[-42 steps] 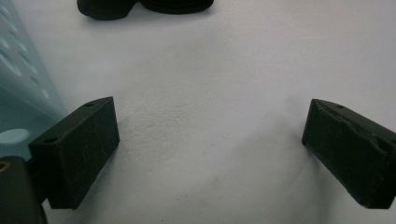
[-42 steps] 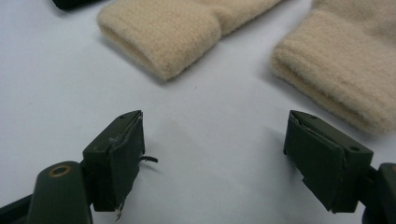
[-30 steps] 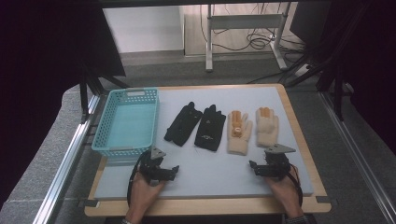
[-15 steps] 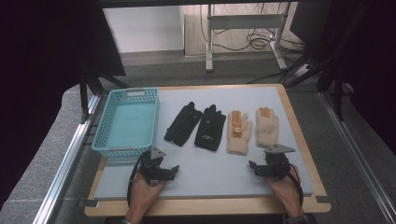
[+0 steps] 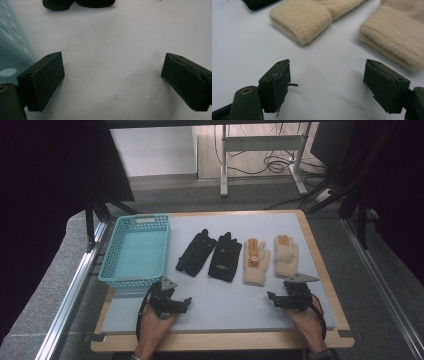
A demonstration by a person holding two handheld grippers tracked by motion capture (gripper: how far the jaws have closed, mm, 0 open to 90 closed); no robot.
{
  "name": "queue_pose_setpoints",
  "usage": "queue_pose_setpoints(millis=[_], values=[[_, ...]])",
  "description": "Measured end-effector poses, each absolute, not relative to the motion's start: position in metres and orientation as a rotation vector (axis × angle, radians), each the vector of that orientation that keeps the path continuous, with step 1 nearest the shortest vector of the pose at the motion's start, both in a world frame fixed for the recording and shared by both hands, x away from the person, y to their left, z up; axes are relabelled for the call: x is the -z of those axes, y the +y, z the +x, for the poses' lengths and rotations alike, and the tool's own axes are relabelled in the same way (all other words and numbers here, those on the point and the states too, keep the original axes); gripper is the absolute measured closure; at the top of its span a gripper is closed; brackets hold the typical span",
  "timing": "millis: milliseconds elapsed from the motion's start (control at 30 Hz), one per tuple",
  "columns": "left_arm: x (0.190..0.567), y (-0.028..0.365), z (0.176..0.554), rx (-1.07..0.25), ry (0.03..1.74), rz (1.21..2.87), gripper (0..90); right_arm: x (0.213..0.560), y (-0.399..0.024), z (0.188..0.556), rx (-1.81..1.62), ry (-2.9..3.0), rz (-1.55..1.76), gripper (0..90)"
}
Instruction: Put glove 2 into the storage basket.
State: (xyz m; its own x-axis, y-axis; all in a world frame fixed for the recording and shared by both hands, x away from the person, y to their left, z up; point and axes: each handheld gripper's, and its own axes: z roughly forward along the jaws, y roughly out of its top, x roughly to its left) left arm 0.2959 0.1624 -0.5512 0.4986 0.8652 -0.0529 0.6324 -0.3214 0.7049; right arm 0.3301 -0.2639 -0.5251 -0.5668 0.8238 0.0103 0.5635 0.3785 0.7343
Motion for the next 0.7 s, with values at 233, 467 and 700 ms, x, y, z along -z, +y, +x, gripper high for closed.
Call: queue_pose_setpoints(millis=[233,467,700], values=[[0.551,0.162,0.296,-0.441,1.224,2.065,5.1,0.513,-0.257,0.335,-1.056,2.298,1.202,24.2],[0.551,0.163,0.296,-0.441,1.223,2.069,5.1,0.505,-0.245,0.344,-1.068,2.326,1.145,36.7],[0.551,0.163,0.296,-0.441,1.223,2.069,5.1,0.503,-0.228,0.357,-1.082,2.364,1.096,45.1]])
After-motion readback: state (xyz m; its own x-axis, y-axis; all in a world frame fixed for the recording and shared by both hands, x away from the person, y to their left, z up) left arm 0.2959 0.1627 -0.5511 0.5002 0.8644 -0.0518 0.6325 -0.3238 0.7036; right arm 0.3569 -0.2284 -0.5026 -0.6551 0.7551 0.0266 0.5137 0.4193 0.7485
